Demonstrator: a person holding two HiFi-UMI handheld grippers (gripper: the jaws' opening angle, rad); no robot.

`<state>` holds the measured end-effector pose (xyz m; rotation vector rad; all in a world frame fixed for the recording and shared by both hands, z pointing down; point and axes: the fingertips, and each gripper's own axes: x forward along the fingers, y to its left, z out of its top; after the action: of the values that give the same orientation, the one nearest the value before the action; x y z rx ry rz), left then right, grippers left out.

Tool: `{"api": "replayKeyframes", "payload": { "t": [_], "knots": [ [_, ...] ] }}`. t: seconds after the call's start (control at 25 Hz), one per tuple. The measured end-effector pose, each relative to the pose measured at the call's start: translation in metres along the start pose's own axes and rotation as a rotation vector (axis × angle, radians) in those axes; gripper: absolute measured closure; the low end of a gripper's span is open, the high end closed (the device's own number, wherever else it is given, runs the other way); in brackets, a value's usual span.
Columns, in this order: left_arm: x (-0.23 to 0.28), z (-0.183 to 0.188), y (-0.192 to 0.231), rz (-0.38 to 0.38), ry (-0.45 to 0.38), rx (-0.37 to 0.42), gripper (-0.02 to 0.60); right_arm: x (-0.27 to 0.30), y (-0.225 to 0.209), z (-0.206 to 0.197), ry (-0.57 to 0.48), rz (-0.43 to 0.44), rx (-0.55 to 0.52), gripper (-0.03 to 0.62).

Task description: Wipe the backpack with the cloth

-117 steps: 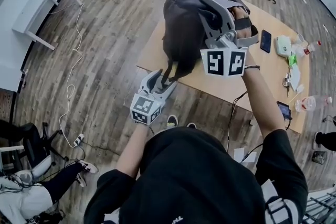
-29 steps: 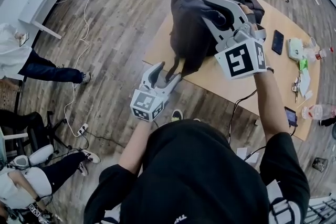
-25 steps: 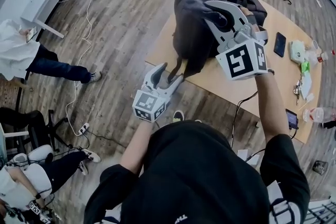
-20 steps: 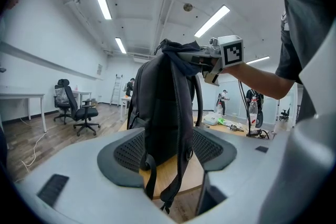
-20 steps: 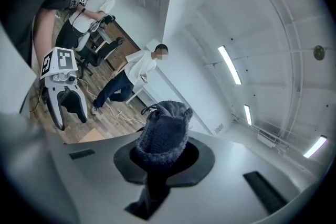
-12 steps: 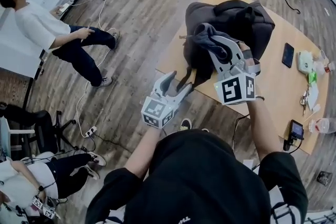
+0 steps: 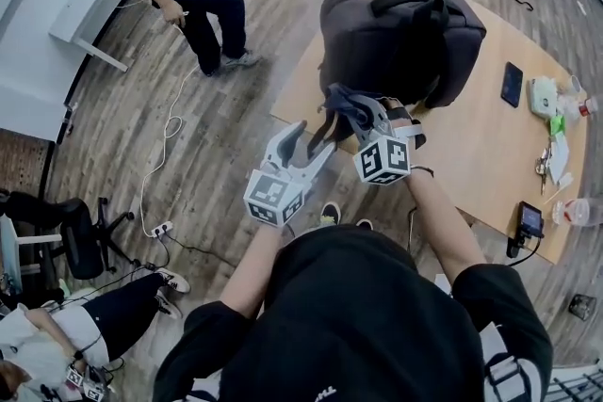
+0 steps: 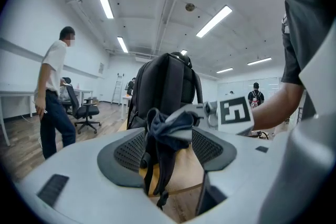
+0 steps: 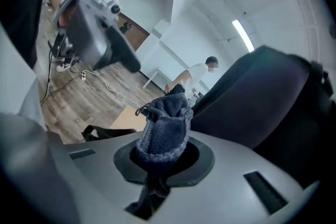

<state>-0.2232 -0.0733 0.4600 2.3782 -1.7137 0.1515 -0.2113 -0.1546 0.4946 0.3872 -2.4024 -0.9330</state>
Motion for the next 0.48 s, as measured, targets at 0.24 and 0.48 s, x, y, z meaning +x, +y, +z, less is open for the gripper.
{"api": "replayKeyframes", "payload": {
  "t": [0.24,0.48],
  "knots": [
    [-0.012,0.000,0.006,0.021,0.007,-0.017,0.288,0.040,0.072,-0.033,0.058,0.143,0.132,0.556],
    [-0.016,-0.003,0.010,0.031,0.009,-0.022,0.288,0.055,0.116,-0.030,0.075,0.291,0.336,0.554]
  ]
}}
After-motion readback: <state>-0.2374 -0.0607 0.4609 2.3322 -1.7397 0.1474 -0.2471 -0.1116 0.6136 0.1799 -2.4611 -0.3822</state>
